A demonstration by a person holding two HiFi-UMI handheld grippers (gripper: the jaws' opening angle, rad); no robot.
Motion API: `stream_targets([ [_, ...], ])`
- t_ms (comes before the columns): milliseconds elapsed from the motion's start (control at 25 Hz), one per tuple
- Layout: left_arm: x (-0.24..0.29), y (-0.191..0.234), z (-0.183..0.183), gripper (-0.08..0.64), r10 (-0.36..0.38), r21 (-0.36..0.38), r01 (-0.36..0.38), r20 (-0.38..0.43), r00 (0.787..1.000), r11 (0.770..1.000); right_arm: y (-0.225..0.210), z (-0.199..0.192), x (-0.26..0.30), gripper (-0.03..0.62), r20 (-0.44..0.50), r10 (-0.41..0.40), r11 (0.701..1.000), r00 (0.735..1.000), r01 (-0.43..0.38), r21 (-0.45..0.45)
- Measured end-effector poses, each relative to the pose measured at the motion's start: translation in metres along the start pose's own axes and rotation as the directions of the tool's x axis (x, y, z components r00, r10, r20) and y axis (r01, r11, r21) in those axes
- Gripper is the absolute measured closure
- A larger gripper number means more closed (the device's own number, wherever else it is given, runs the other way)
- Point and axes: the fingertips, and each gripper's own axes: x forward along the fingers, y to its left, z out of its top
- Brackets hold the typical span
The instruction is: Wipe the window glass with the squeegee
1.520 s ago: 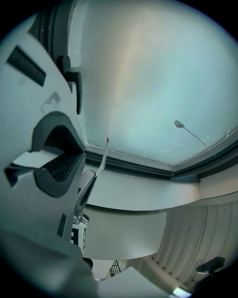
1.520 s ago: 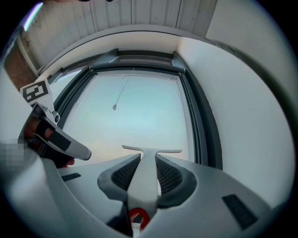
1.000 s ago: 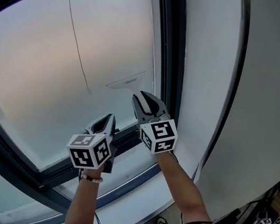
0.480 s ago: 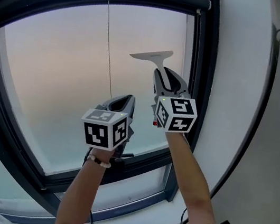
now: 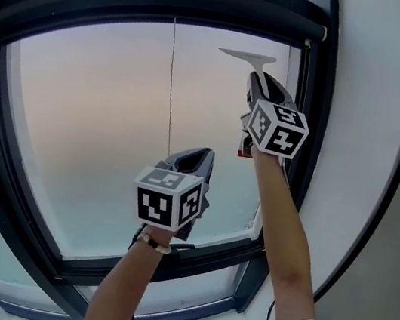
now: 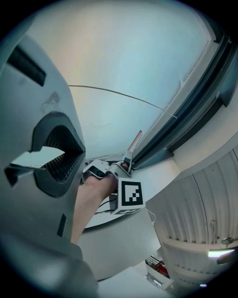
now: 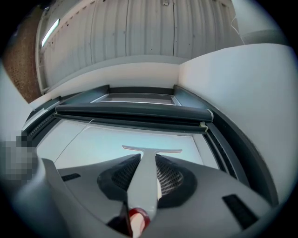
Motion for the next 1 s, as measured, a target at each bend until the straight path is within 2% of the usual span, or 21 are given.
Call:
stream_targets([
  [320,0.007,0.017,-0.013,0.56,0.033,-0.009,-0.034,-0.023,0.999,0.999,0.01,0.009,0.03,0.505,0.021,0.032,0.999,0.999,-0.032,0.006],
  [560,0.003,0.023,-0.025,0.56,0.043,-0.023,-0.044,-0.038,0.998,0.999,0.028,0.014,0.037,0.505,0.036,0.05,0.998,0.998,-0.049,-0.028],
  [1000,-0.002,0.019,-0.034,0.56,0.031,-0.043,-0.033,-0.049,0.998,0.999,0.033,-0.012,0.015,0.505,0.005,0.052,0.998,0.999,-0.052,-0.023],
])
